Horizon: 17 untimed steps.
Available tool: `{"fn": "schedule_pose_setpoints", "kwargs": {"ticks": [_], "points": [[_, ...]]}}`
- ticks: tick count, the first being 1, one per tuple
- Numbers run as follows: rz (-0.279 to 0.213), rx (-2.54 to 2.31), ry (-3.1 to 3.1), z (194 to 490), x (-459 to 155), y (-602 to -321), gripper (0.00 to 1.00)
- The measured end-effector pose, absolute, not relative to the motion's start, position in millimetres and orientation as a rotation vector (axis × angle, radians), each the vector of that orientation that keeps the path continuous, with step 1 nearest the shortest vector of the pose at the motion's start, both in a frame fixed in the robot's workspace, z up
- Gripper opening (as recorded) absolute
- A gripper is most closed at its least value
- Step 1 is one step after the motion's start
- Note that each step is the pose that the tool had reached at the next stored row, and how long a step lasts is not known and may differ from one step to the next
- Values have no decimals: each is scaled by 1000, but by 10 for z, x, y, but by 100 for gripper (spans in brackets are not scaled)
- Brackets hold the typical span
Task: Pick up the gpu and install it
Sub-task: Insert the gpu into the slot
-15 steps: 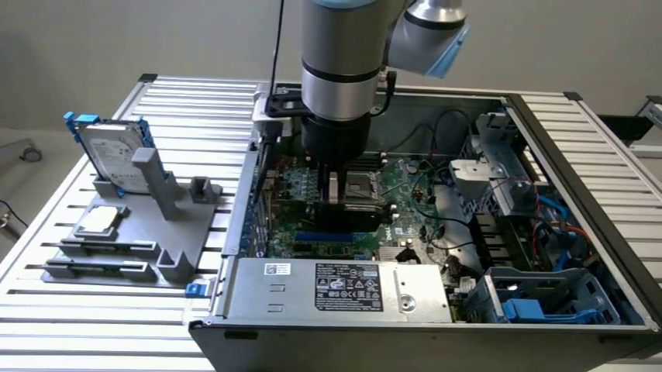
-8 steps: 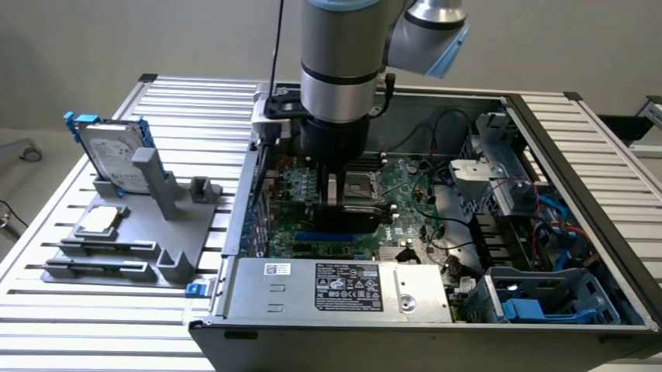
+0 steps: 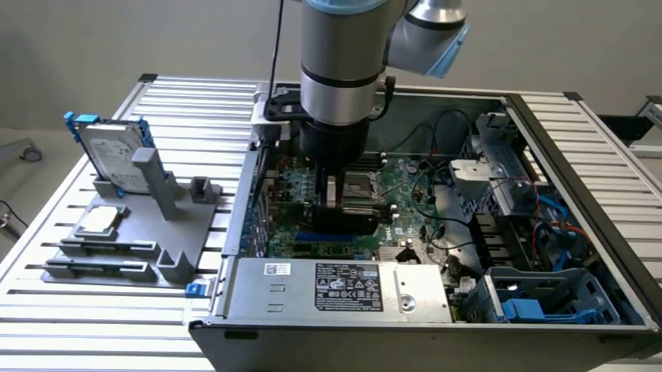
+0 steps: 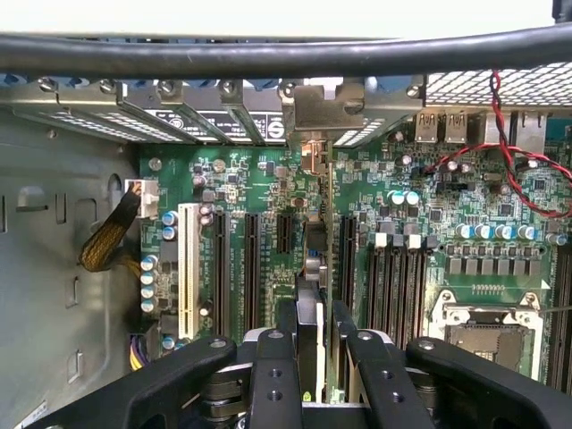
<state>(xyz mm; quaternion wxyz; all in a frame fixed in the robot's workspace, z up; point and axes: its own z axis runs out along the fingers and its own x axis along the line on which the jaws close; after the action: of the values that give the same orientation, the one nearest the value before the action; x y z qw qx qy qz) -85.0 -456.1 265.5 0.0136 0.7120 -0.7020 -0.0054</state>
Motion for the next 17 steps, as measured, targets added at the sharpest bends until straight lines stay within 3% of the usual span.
{"fn": "schedule_pose_setpoints", "kwargs": {"ticks": [17], "points": [[-18,2195,-2209,2646,-869,-4584,26]]}}
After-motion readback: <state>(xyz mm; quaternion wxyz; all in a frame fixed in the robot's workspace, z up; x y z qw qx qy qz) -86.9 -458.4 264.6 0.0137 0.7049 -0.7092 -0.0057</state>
